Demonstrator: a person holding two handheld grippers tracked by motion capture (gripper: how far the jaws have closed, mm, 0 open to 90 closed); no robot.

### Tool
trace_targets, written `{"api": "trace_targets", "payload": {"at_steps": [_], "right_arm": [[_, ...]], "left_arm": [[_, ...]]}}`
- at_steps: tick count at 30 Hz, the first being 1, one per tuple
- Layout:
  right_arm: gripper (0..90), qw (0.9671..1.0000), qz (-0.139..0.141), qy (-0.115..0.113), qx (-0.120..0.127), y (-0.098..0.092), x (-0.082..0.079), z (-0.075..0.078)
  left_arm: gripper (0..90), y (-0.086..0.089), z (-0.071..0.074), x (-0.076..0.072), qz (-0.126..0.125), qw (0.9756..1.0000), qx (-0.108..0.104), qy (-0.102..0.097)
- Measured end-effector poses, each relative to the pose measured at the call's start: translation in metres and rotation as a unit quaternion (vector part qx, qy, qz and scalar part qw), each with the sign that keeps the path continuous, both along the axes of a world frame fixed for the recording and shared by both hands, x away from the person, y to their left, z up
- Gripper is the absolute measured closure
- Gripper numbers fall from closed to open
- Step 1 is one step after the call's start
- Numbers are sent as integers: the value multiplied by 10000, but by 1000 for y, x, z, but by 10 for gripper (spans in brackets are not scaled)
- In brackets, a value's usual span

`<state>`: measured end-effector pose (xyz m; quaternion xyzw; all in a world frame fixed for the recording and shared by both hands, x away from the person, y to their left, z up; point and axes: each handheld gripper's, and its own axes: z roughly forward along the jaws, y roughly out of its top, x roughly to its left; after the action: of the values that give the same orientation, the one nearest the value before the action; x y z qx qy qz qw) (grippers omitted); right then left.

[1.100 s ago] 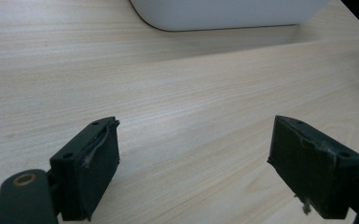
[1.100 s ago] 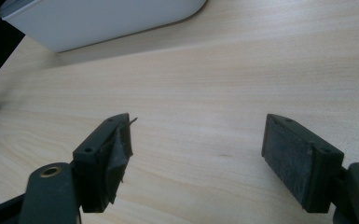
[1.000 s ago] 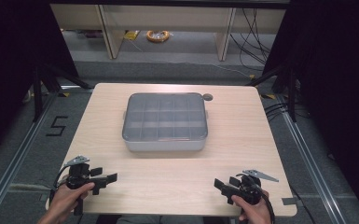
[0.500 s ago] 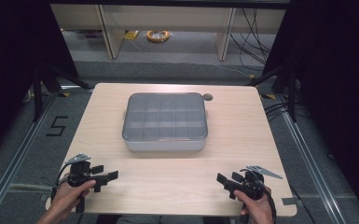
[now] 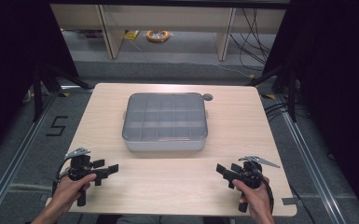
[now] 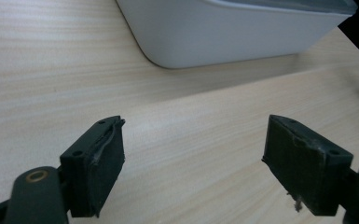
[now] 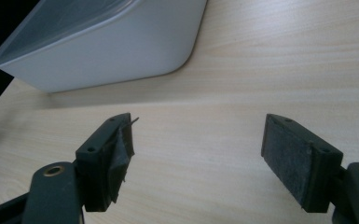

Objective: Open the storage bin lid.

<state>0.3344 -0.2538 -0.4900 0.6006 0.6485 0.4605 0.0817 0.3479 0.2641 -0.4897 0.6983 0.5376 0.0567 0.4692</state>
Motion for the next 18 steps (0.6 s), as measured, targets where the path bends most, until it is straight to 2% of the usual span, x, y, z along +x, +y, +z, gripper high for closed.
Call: {"api": "trace_targets", "payload": {"at_steps": [1, 2, 3, 6, 7, 8, 9, 10, 12, 13, 14, 15, 16, 18], "right_arm": [[261, 9999, -74, 88, 97, 2, 2, 2], [261, 10000, -3, -20, 90, 0, 4, 2], [262, 10000, -2, -56, 18, 0, 7, 3], [264, 9999, -18, -127, 26, 0, 11, 8], [265, 9996, -103, 53, 252, 2, 11, 13], [265, 9996, -130, -6, 239, 2, 13, 14], [266, 9999, -39, -145, 85, -1, 15, 13], [266, 9995, -152, -11, 259, 2, 15, 16], [267, 9994, -192, 8, 276, 2, 17, 18], [267, 9996, -115, -198, 171, -1, 21, 16], [268, 9997, -62, -159, 174, -1, 22, 17], [268, 9991, -178, 22, 394, 2, 21, 21], [268, 9997, -71, -193, 165, -1, 26, 19], [268, 9997, -83, -176, 165, 0, 28, 19]], "left_arm": [[193, -1, 0, 1, 4, 10000, -15, -10], [196, -1, 1, 4, -7, 10000, 4, -1], [197, -2, 1, 5, 20, 10000, 13, -29], [197, -5, 1, 9, -77, 10000, 19, 2], [197, -7, 1, 10, -60, 10000, -4, 20], [197, -7, 2, 11, -111, 9999, 6, -7], [197, -8, 2, 12, -87, 10000, 12, 21], [197, -9, 3, 13, -110, 9999, -5, 10], [197, -10, 4, 15, -117, 9999, -40, 4], [197, -10, 6, 17, -105, 9999, -70, -4], [197, -11, 7, 18, -94, 9999, -95, -26], [197, -10, 9, 19, -91, 9999, -103, -34], [196, -11, 11, 23, -43, 9999, -133, -59], [195, -11, 11, 25, -8, 9998, -184, -80]]}}
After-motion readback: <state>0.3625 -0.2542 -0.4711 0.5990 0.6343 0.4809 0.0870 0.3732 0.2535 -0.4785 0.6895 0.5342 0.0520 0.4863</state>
